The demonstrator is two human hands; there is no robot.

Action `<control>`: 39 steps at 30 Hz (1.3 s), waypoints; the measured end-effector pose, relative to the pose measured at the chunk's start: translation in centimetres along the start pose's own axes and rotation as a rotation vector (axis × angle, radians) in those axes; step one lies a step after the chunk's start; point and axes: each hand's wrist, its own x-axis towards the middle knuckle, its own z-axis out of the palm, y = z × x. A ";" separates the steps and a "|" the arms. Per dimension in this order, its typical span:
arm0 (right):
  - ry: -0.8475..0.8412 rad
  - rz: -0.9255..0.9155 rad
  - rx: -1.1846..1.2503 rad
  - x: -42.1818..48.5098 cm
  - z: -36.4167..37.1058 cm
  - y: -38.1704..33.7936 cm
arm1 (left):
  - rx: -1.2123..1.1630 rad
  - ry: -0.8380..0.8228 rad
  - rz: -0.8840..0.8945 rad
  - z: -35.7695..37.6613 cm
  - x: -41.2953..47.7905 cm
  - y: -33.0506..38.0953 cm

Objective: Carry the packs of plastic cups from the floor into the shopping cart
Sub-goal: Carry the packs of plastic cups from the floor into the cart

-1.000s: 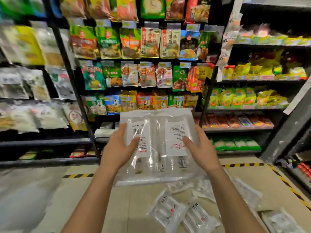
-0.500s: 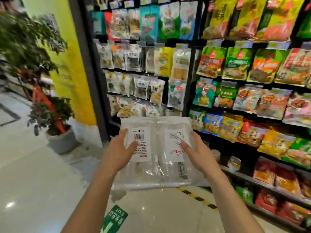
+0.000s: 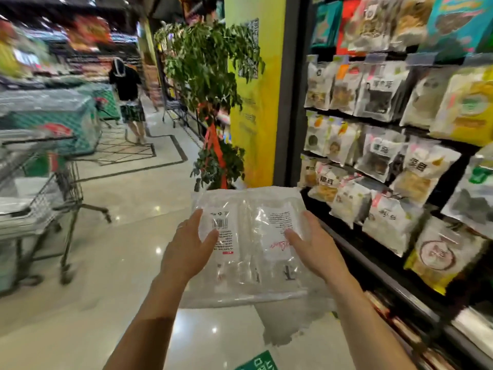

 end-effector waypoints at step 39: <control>-0.567 -0.597 0.134 57.6 48.0 -39.9 | 0.177 0.460 -0.670 -17.4 49.2 -40.5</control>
